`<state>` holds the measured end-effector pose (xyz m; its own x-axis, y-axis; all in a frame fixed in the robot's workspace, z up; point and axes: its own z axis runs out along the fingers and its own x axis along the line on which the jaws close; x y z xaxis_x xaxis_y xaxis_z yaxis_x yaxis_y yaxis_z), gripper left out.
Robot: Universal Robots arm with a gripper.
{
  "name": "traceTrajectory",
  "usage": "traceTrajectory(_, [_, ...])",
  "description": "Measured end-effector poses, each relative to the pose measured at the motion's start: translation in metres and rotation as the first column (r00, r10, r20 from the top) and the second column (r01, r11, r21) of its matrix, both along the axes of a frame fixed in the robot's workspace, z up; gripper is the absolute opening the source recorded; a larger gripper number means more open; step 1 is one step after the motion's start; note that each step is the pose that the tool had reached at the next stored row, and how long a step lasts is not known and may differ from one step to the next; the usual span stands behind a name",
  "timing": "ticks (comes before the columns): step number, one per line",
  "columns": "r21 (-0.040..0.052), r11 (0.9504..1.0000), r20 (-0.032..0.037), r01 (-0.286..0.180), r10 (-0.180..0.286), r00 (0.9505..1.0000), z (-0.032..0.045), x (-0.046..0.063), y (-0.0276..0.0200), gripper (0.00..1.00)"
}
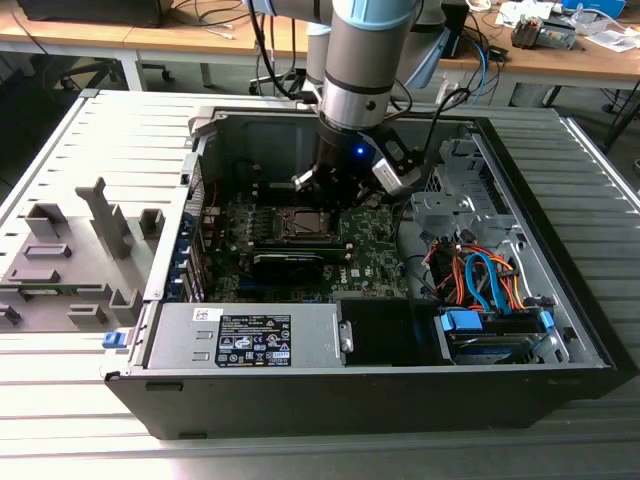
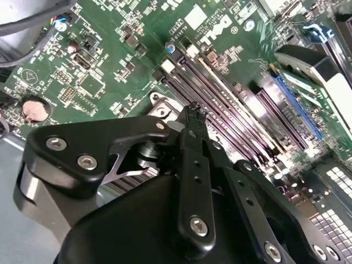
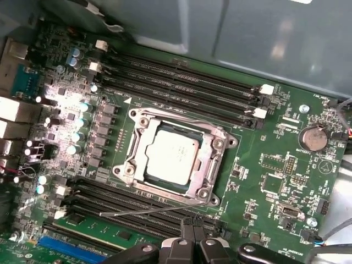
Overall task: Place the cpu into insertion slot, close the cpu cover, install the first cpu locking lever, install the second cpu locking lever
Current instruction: 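Install the second cpu locking lever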
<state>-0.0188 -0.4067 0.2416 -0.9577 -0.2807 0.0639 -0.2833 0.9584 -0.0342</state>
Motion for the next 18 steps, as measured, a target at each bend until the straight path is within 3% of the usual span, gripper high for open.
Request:
traceTrajectory(1, [0.0009, 1.0, 0.0007, 0.001, -0.001, 1.0, -0.0001, 0.0, 0.0, 0.11])
traceTrajectory(3, [0.0008, 0.9987, 0.0007, 0.051, -0.051, 0.9987, -0.0016, 0.0, -0.0001, 0.11])
traceTrajectory(8, [0.001, 0.9878, 0.0007, 0.155, -0.155, 0.9878, -0.0044, 0.0, -0.0001, 0.11])
traceTrajectory(14, [0.0023, 0.9862, 0.0004, 0.165, -0.165, 0.9862, -0.0066, -0.003, -0.0001, 0.11])
traceTrajectory(18, [0.0028, 0.9862, 0.0004, 0.165, -0.165, 0.9862, -0.017, -0.006, 0.001, 0.11])
